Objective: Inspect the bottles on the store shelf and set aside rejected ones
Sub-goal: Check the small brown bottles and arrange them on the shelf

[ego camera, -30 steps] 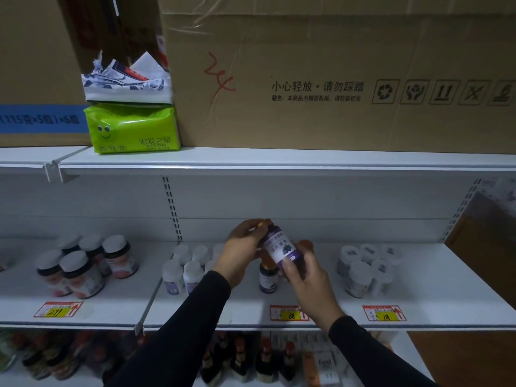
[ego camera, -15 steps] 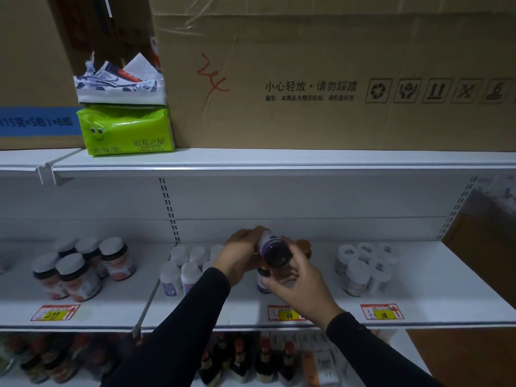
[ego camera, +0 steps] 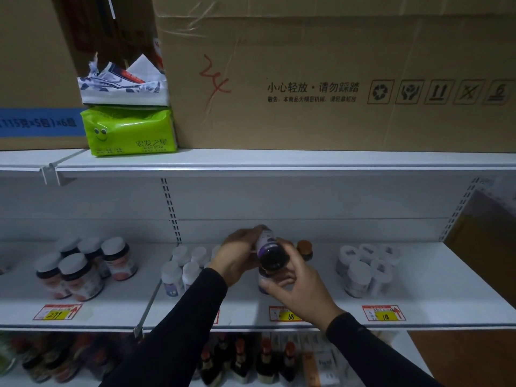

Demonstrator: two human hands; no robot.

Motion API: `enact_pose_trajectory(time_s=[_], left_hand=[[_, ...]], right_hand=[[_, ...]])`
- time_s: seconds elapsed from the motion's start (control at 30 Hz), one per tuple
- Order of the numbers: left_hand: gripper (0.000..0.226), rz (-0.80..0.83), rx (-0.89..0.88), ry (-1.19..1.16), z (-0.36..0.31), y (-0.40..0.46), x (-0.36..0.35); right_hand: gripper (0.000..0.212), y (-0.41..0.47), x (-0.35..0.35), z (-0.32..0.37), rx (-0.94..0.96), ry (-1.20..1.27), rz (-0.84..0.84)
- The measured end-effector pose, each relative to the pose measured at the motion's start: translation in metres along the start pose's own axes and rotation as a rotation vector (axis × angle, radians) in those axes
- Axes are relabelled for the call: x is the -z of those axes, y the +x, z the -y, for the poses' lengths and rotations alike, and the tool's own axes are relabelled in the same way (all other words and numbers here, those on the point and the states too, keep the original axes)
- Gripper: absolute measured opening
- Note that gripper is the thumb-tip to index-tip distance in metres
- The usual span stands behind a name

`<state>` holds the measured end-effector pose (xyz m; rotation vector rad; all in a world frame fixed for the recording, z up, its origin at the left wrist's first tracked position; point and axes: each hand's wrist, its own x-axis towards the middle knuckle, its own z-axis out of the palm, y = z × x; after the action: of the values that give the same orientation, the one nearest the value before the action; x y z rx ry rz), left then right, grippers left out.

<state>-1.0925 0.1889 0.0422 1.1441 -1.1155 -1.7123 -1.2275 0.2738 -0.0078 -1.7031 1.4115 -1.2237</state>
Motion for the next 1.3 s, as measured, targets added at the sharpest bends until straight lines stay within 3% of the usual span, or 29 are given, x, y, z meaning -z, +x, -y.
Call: enact_pose_trajectory(time_s=[0.1,0.23,0.37,0.5,0.77,1.0,1.2,1.3], left_hand=[[0.018,0.084,-0.192,-0.013,-0.004,-0.003,0.003],[0.034,0.145,-0.416,0.218,-0.008,-0.01,0.002],[0.047,0.281,-0.482,0.33,-0.005,-0.016,0.001],[0.047,0.358,-0.513,0.462,-0.002,-0.02,0.0],[0.045,0.335,-0.514,0.524,-0.006,-0.026,-0.005],[0.04,0.142,-0.702,0.926,-0.008,-0.014,-0.014],[0.031,0.146,-0.747,1.047,0.006,-0.001,-0.03],[0.022,0.18,-0.744,1.057,0.016,0.005,-0.036]], right_hand=[[0.076,0.0,0.003,-0.008,-0.04,-0.026,-0.021],[0.065,0.006,0.005,-0.016,-0.067,0.072,-0.074],[0.054,0.012,0.012,-0.012,-0.056,0.103,-0.137],[0.059,0.015,0.016,-0.017,-0.055,0.086,-0.163],[0.053,0.013,0.019,-0.027,-0.049,0.036,-0.176],[0.038,0.01,0.026,-0.033,-0.059,-0.021,-0.158],[0.04,0.004,0.044,-0.044,-0.058,-0.318,-0.123],[0.052,0.0,0.057,-0.05,-0.067,-0.493,-0.11]])
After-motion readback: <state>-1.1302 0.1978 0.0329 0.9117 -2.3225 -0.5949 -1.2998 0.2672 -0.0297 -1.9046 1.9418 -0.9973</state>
